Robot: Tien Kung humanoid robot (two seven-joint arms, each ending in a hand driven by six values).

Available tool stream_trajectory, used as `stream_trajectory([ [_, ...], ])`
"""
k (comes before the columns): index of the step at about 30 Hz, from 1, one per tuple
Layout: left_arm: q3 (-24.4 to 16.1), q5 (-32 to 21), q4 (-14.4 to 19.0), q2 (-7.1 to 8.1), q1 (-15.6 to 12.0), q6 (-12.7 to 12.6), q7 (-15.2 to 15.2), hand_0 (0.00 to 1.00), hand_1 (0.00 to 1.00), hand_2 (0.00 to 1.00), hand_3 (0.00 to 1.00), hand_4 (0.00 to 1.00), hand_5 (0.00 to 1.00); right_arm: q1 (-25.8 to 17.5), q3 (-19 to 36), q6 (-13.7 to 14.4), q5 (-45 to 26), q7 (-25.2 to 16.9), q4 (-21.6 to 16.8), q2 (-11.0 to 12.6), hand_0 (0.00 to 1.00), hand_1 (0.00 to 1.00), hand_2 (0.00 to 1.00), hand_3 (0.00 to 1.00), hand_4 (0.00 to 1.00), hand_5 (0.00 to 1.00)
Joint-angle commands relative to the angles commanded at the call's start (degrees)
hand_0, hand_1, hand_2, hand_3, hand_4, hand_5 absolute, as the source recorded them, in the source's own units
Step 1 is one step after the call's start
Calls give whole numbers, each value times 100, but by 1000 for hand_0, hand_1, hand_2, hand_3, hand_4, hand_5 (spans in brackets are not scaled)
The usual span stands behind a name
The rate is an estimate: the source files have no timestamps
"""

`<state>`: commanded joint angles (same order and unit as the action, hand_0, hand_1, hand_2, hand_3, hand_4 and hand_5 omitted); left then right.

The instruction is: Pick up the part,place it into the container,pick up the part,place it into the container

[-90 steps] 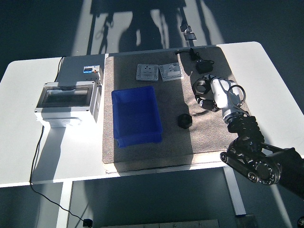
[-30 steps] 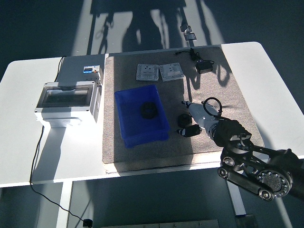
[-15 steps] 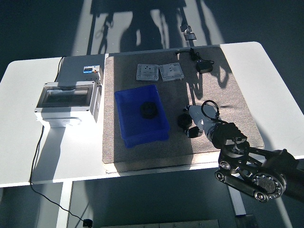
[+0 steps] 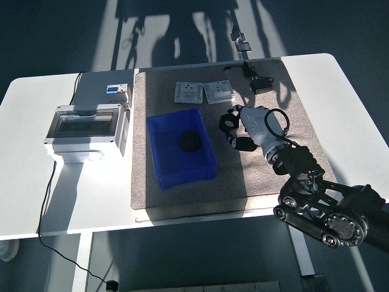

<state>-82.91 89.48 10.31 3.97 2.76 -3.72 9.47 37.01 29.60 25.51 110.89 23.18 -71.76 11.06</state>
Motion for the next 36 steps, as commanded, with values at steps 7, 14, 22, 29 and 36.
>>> stream_trajectory([
  [7, -6, 8, 0, 0, 12, -23, -9, 700, 636, 674, 584, 571, 720, 402, -665, 359, -533, -827, -107, -204, 766, 415, 381, 581, 355, 2],
  [14, -11, -10, 0, 5, 24, -27, -36, 700, 636, 674, 587, 580, 737, 570, -1036, -598, -275, -539, -62, -252, 928, 705, 756, 752, 499, 186],
  [22, -1, -30, 0, 4, 31, -48, -35, 700, 635, 673, 588, 581, 740, 576, -1050, -963, -83, -300, 42, -269, 998, 967, 953, 998, 638, 375],
  [29, 24, -63, 0, 9, 17, -51, -29, 700, 635, 671, 589, 582, 741, 513, -952, -905, -23, -354, 50, -292, 998, 997, 969, 998, 703, 440],
  [36, 93, -151, 0, 0, 23, -82, -32, 700, 635, 671, 588, 582, 741, 517, -930, -836, -168, -506, 46, -274, 998, 998, 973, 997, 794, 501],
])
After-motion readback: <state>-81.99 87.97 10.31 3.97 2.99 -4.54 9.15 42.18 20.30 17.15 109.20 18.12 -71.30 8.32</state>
